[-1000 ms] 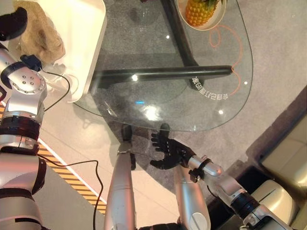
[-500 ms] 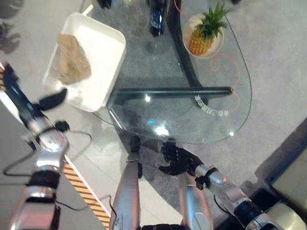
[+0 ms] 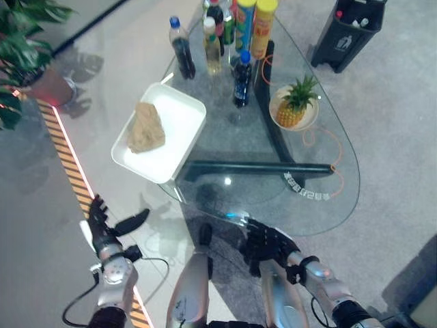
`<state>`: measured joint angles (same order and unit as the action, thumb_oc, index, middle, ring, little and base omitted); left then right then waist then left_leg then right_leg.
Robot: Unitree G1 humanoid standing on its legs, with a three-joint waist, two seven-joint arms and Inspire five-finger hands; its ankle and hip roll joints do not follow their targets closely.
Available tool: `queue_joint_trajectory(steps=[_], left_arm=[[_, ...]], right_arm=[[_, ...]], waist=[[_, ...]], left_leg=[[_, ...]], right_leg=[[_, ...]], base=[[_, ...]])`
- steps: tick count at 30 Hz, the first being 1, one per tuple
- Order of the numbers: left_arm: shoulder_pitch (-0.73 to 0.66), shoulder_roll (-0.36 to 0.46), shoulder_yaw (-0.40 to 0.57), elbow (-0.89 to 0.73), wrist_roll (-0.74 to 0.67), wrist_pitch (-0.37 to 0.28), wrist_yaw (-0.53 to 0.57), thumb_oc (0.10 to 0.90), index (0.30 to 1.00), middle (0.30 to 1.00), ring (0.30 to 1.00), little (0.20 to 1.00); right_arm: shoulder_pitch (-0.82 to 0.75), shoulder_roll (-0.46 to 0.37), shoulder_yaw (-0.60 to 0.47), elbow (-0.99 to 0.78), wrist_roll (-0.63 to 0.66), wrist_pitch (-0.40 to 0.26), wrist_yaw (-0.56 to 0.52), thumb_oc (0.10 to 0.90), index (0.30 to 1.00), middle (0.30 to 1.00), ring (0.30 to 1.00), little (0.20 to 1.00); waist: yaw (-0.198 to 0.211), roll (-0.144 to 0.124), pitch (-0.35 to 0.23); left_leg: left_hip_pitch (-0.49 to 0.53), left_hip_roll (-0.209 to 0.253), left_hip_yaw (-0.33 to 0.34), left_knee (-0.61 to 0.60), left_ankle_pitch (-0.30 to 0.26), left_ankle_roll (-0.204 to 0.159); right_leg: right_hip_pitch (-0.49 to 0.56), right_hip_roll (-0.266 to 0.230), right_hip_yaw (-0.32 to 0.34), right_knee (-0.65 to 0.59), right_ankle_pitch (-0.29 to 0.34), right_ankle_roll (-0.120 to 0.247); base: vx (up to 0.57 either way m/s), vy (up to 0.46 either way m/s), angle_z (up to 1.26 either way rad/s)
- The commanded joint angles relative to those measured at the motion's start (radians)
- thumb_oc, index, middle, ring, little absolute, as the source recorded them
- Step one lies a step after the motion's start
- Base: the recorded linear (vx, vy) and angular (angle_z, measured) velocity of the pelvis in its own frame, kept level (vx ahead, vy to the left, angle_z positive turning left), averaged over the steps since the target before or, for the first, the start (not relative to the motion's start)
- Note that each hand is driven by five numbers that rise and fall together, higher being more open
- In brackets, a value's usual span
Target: Wipe the table with a cloth and put it in the basket.
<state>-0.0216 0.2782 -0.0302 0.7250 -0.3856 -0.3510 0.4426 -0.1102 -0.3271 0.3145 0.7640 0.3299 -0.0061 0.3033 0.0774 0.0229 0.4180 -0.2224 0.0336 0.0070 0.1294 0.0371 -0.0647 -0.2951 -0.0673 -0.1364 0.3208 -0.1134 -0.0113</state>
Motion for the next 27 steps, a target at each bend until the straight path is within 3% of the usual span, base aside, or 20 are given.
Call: queue_joint_trajectory(steps=[1,5,14,19,27], left_arm=[[0.051,0.045,-0.01,0.016,-0.024,-0.008,-0.108,0.8,0.9,0.9,0.9,0.9],[0.072,-0.012,-0.044,0.164,-0.05,0.084,-0.267,0.8,0.9,0.9,0.9,0.9],[0.069,-0.073,-0.098,0.453,-0.08,0.193,-0.401,0.8,0.9,0.9,0.9,0.9],[0.053,-0.093,-0.113,0.537,-0.048,0.147,-0.411,0.8,0.9,0.9,0.9,0.9],[0.037,-0.104,-0.134,0.561,-0.024,0.166,-0.468,0.8,0.9,0.9,0.9,0.9]], right_arm=[[0.078,0.011,0.016,0.012,-0.046,-0.008,0.058,0.8,0.9,0.9,0.9,0.9],[0.091,0.035,-0.009,0.179,-0.07,-0.018,0.052,0.8,0.9,0.9,0.9,0.9],[0.09,0.093,-0.047,0.422,-0.083,-0.016,0.019,0.8,0.9,0.9,0.9,0.9],[0.086,0.12,-0.079,0.501,-0.09,-0.011,-0.001,0.8,0.9,0.9,0.9,0.9],[0.086,0.138,-0.101,0.547,-0.066,0.023,-0.017,0.8,0.9,0.9,0.9,0.9]], waist=[[-0.009,-0.058,-0.109],[-0.012,-0.056,-0.175],[-0.035,-0.047,-0.284],[-0.045,-0.043,-0.317],[-0.047,-0.038,-0.339]], left_leg=[[0.015,-0.065,-0.012,0.024,-0.023,0.043],[0.077,-0.053,-0.012,-0.019,-0.02,0.039],[0.181,-0.032,-0.006,-0.106,-0.014,0.038],[0.23,-0.022,0.003,-0.156,-0.012,0.04],[0.268,-0.017,0.009,-0.201,-0.007,0.04]], right_leg=[[0.166,-0.002,-0.035,-0.186,0.077,0.007],[0.226,-0.003,-0.035,-0.226,0.086,0.013],[0.306,-0.002,-0.024,-0.29,0.102,0.032],[0.342,-0.005,-0.014,-0.334,0.119,0.046],[0.365,-0.014,-0.021,-0.371,0.142,0.062]], base=[[0.08,-0.032,-0.04],[0.07,-0.014,0.0],[0.06,-0.009,-0.01],[0.01,-0.001,0.0],[0.0,-0.001,-0.01]])
